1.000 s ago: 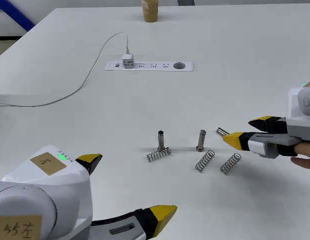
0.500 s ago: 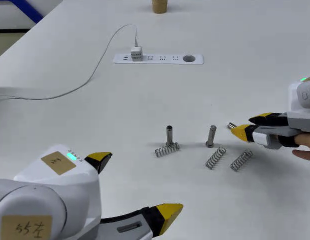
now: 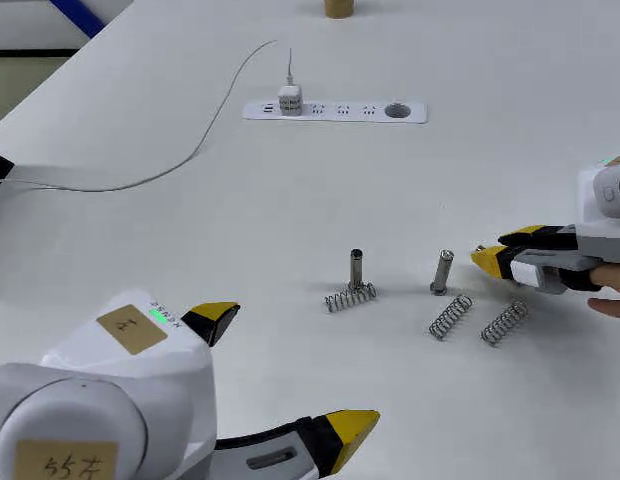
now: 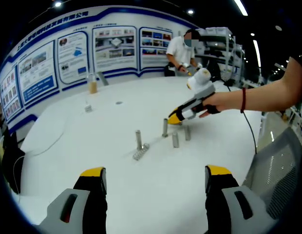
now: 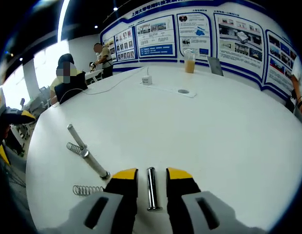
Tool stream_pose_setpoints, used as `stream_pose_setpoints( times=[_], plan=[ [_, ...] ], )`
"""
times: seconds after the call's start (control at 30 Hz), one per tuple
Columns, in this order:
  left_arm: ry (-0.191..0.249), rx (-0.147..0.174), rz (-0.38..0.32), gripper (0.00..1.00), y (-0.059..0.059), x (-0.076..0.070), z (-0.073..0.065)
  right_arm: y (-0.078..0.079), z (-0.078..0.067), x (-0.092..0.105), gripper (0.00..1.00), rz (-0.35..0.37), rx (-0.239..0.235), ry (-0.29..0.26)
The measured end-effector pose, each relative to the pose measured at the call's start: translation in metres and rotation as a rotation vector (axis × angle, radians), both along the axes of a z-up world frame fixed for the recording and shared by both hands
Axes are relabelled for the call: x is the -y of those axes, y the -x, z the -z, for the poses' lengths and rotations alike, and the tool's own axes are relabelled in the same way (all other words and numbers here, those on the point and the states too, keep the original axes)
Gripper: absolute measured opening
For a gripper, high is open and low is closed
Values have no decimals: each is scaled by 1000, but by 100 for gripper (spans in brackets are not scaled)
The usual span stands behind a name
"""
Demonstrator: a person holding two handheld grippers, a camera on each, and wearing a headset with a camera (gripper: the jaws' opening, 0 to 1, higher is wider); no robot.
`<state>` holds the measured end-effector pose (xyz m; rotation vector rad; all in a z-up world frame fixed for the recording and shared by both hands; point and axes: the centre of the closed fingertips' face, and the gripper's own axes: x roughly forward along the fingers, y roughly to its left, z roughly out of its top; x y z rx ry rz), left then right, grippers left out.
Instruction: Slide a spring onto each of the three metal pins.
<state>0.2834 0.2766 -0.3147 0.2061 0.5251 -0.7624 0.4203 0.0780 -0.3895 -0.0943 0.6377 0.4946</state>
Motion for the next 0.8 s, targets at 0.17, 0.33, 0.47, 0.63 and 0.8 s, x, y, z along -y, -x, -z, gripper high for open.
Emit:
stream_pose_setpoints(
  times=[0.17, 0.33, 0.47, 0.63, 0.8],
  plan=[
    [1, -2, 0, 84, -1, 0, 0, -4, 2, -4, 18, -13, -3, -3],
    [-1, -4, 0, 84, -2, -1, 1, -4, 7, -5, 16, -15, -21, 9],
    [0, -4, -3, 83, -1, -2, 1, -3, 9, -4, 11, -12, -25, 25],
    [1, -2, -2, 83, -1, -2, 0, -3, 8, -3, 9, -6, -33, 31],
    [4, -1, -1, 83, 0, -2, -1, -5, 8, 1, 9, 43, -49, 9]
  ],
)
